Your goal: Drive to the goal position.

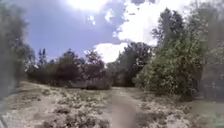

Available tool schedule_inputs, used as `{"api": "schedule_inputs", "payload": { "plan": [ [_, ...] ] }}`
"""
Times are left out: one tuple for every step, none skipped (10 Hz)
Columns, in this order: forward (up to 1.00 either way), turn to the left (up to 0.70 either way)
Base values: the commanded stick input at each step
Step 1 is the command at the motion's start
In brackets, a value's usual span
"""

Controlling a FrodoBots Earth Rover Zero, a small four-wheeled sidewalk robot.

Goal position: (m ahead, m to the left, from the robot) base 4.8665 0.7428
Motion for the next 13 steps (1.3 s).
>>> {"api": "schedule_inputs", "payload": {
  "plan": [
    [0.85,0.0],
    [0.85,0.0],
    [0.85,0.0],
    [0.85,0.0],
    [0.85,0.0],
    [0.85,0.0],
    [0.85,0.0],
    [0.85,0.0],
    [0.85,0.0],
    [0.85,0.0],
    [0.85,0.0],
    [0.85,0.0],
    [0.85,0.0]
  ]
}}
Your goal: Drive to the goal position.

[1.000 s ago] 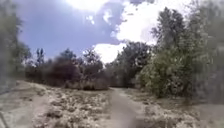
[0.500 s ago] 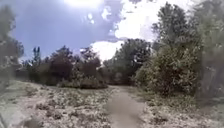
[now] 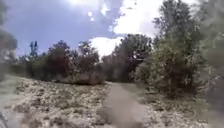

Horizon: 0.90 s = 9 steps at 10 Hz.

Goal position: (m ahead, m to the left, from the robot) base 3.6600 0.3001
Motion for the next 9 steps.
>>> {"api": "schedule_inputs", "payload": {
  "plan": [
    [0.85,0.0],
    [0.85,0.0],
    [0.85,0.0],
    [0.85,0.0],
    [0.85,0.0],
    [0.85,0.0],
    [0.85,0.0],
    [0.85,0.0],
    [0.85,0.0]
  ]
}}
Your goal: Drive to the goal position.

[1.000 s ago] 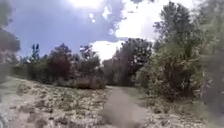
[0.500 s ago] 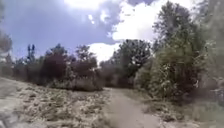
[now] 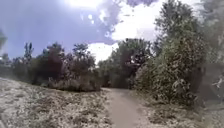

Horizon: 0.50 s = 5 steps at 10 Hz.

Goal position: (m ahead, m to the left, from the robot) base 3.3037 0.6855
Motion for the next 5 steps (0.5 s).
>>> {"api": "schedule_inputs", "payload": {
  "plan": [
    [0.85,0.0],
    [0.85,0.0],
    [0.85,0.0],
    [0.85,0.0],
    [0.85,0.0]
  ]
}}
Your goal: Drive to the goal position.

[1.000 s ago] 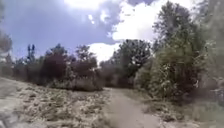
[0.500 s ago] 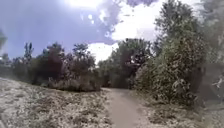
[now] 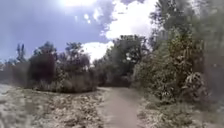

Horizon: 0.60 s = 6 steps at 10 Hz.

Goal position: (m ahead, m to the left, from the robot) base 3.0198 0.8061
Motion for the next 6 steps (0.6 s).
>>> {"api": "schedule_inputs", "payload": {
  "plan": [
    [0.85,0.0],
    [0.85,0.0],
    [0.85,0.0],
    [0.85,0.0],
    [0.85,0.11],
    [0.85,0.34]
  ]
}}
